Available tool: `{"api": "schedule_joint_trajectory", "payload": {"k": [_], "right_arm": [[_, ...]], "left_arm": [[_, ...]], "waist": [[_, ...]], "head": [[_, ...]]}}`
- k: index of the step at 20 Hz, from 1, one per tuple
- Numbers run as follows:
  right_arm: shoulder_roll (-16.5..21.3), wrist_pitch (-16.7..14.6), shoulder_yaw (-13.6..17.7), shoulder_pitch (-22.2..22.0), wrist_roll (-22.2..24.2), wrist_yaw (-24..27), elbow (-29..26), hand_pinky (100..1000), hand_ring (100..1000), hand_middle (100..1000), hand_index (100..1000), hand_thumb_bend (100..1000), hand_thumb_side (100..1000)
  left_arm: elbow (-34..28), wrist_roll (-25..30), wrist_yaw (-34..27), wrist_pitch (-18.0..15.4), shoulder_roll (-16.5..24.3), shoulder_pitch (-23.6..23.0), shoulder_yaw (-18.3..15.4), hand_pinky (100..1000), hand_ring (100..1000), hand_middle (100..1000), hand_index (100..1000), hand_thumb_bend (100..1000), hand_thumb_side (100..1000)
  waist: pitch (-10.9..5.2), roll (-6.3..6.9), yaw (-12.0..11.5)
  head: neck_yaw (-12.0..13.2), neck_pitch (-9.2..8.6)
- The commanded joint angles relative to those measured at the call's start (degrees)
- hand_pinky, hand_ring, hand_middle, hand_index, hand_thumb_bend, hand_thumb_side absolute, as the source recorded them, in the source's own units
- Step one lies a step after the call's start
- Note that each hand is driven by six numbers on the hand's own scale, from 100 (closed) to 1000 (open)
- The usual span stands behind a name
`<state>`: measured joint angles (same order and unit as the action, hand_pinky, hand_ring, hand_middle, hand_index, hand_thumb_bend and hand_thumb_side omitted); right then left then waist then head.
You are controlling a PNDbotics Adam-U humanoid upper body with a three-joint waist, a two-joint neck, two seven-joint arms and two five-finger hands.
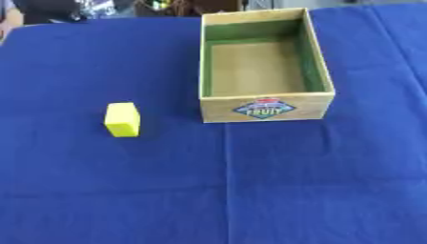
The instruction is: Pick up objects on the table and place them in the box.
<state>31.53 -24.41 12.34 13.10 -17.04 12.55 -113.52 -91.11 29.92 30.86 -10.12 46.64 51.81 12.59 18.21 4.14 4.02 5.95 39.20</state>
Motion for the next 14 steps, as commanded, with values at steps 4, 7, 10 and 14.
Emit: {"api": "schedule_joint_trajectory", "payload": {"k": [4, 7, 10, 14], "right_arm": [[1.9, 0.1, 0.2, 0.3, 0.4, 0.3, -1.1, 695, 669, 535, 770, 100, 1000], [1.9, 0.2, 0.2, 0.2, 0.4, 0.3, -1.1, 695, 669, 534, 769, 100, 1000], [1.8, 0.3, 0.2, 0.2, 0.4, 0.3, -1.1, 695, 669, 534, 770, 100, 1000], [1.8, 0.3, 0.2, 0.2, 0.4, 0.3, -1.1, 695, 669, 534, 770, 100, 1000]], "left_arm": [[5.7, 6.1, 4.3, -1.2, -1.7, 4.0, 1.4, 678, 803, 815, 967, 586, 932], [7.4, 8.7, 6.6, -1.4, -2.7, 5.0, 1.9, 687, 813, 822, 974, 610, 918], [8.5, 11.7, 8.4, -1.1, -3.4, 5.7, 2.3, 699, 823, 830, 983, 630, 907], [8.8, 13.5, 9.1, -0.9, -3.8, 6.1, 2.2, 699, 823, 830, 983, 630, 907]], "waist": [[-1.37, -0.05, 0.1], [-1.40, -0.03, 0.1], [-1.38, -0.01, 0.2], [-1.38, -0.02, 0.2]], "head": [[0.1, -0.27], [0.0, -0.28], [-0.1, -0.30], [-0.2, -0.28]]}}
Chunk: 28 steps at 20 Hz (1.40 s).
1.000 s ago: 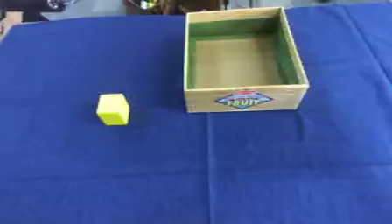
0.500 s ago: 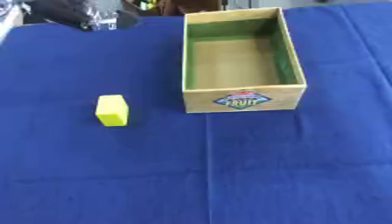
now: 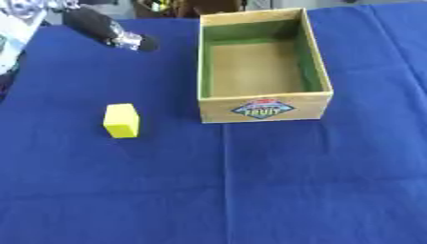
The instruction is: Pick up objects on the table and place them in the box.
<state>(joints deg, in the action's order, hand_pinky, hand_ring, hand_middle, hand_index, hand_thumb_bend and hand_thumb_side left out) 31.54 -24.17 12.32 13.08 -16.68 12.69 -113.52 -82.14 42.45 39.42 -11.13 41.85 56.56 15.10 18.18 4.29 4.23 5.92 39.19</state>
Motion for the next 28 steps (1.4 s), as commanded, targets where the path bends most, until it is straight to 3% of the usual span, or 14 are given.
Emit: {"api": "schedule_joint_trajectory", "payload": {"k": [1, 9, 16, 21, 28], "right_arm": [[1.8, 0.0, 0.2, 0.2, 0.1, 0.1, -1.1, 695, 668, 533, 769, 100, 1000], [1.6, 0.3, 0.1, 0.2, 0.3, 0.2, -1.1, 696, 668, 532, 769, 100, 1000], [1.3, 0.3, 0.2, 0.3, 0.4, 0.1, -1.1, 697, 669, 531, 769, 100, 1000], [1.1, 0.4, 0.2, 0.3, 0.5, 0.1, -1.1, 698, 669, 530, 769, 100, 1000], [0.8, 0.5, 0.2, 0.3, 0.6, 0.1, -1.1, 699, 668, 529, 769, 100, 1000]], "left_arm": [[0.0, 1.3, 0.8, 0.3, 1.2, 1.1, -0.1, 723, 842, 849, 999, 667, 908], [5.4, 7.1, 6.6, 3.3, 1.1, 2.1, 5.2, 750, 861, 873, 1000, 746, 879], [7.2, 8.0, 12.3, 2.2, -0.9, 1.7, 6.2, 754, 863, 872, 1000, 773, 870], [9.6, 8.1, 16.4, 0.6, -2.1, 1.1, 6.8, 764, 865, 856, 1000, 812, 795], [12.2, 6.0, 21.6, -0.6, -3.8, 0.3, 6.2, 760, 868, 896, 1000, 804, 764]], "waist": [[-1.28, -0.14, 0.0], [-1.13, -0.15, 0.2], [-0.76, -0.20, 0.4], [-0.60, -0.22, 0.4], [-0.29, -0.38, 0.5]], "head": [[-0.2, -0.32], [0.0, -0.30], [0.2, -0.45], [0.1, -0.53], [0.1, -0.62]]}}
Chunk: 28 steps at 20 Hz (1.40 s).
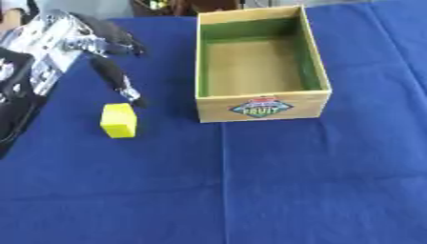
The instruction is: Pick up objects on the table and place them in the box.
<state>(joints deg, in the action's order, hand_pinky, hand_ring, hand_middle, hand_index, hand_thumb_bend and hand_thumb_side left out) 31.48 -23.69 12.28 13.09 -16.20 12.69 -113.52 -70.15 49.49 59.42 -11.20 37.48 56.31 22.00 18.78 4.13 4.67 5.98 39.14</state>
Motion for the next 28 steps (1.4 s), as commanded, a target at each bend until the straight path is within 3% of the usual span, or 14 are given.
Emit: {"api": "schedule_joint_trajectory", "payload": {"k": [1, 8, 13, 22, 25, 28], "right_arm": [[0.9, 0.0, 0.3, 0.3, 0.1, 0.1, -1.1, 699, 668, 529, 769, 100, 1000], [0.6, 0.1, 0.3, 0.5, 0.2, 0.0, -1.1, 700, 669, 528, 768, 100, 1000], [0.6, 0.1, 0.3, 0.5, 0.3, -0.1, -1.1, 700, 669, 527, 767, 100, 1000], [0.8, 0.2, 0.2, 0.1, 0.5, -0.1, -1.1, 702, 669, 527, 768, 100, 1000], [0.8, 0.3, 0.2, 0.0, 0.5, -0.1, -1.1, 702, 670, 527, 768, 100, 1000], [0.8, 0.2, 0.2, -0.1, 0.4, -0.1, -1.1, 702, 670, 527, 768, 100, 1000]], "left_arm": [[0.5, -1.5, 1.8, -0.7, 0.4, 0.4, -0.8, 737, 858, 899, 1000, 768, 720], [1.7, -6.2, -1.1, 0.2, -0.3, -0.9, -1.5, 684, 827, 899, 1000, 674, 625], [1.4, -8.5, -3.9, 1.3, -0.6, -1.6, -1.5, 679, 819, 888, 1000, 630, 644], [-6.6, -8.5, -6.4, 3.2, 2.4, -1.8, -5.0, 681, 815, 879, 1000, 531, 647], [-9.9, -7.1, -8.4, 3.4, 3.4, -2.9, -5.6, 677, 810, 873, 996, 563, 693], [-12.7, -5.1, -10.7, 2.9, 4.4, -4.8, -5.2, 681, 810, 869, 995, 717, 776]], "waist": [[-0.82, -0.23, 0.0], [-0.50, -0.33, 0.0], [-0.39, -0.39, 0.0], [-0.63, -0.35, -0.5], [-0.76, -0.38, -0.6], [-0.82, -0.42, -0.8]], "head": [[0.0, -0.59], [-0.2, -0.76], [-0.6, -0.80], [-1.3, -0.43], [-1.5, -0.37], [-1.6, -0.23]]}}
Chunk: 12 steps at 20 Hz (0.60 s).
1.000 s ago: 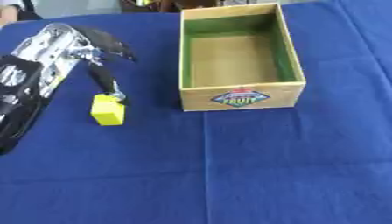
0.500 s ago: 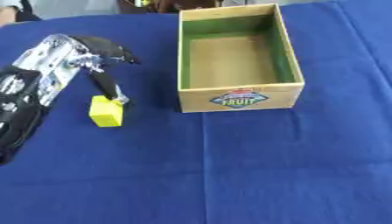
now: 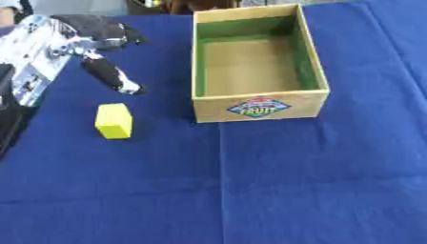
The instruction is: Pick up objects on the table and place them in the box.
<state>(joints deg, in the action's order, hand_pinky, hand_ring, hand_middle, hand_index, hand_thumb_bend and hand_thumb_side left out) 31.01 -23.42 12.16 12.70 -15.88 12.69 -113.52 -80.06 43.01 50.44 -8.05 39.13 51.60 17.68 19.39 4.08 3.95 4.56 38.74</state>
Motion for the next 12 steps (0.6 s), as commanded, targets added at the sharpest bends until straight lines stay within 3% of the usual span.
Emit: {"api": "schedule_joint_trajectory", "payload": {"k": [1, 5, 12], "right_arm": [[1.3, 0.0, 0.4, 0.3, 0.1, -0.1, -1.1, 702, 670, 527, 769, 100, 1000], [1.3, -0.1, 0.4, 0.3, -0.1, -0.1, -1.1, 703, 670, 527, 769, 100, 1000], [1.2, 0.0, 0.3, 0.4, 0.0, 0.0, -1.1, 703, 670, 525, 768, 100, 1000]], "left_arm": [[-3.6, 2.1, -2.5, -0.5, 3.1, -0.7, -0.7, 682, 810, 868, 995, 741, 783], [-6.5, 5.0, -5.7, -0.9, 5.3, -3.6, 0.0, 680, 809, 862, 988, 749, 782], [-10.5, 8.3, -11.0, 1.8, 9.4, -5.7, 0.3, 693, 822, 872, 980, 669, 672]], "waist": [[-1.44, -0.39, -0.2], [-1.42, -0.38, -0.2], [-1.23, -0.58, 0.0]], "head": [[-0.2, 0.20], [-0.3, 0.28], [-0.2, 0.14]]}}
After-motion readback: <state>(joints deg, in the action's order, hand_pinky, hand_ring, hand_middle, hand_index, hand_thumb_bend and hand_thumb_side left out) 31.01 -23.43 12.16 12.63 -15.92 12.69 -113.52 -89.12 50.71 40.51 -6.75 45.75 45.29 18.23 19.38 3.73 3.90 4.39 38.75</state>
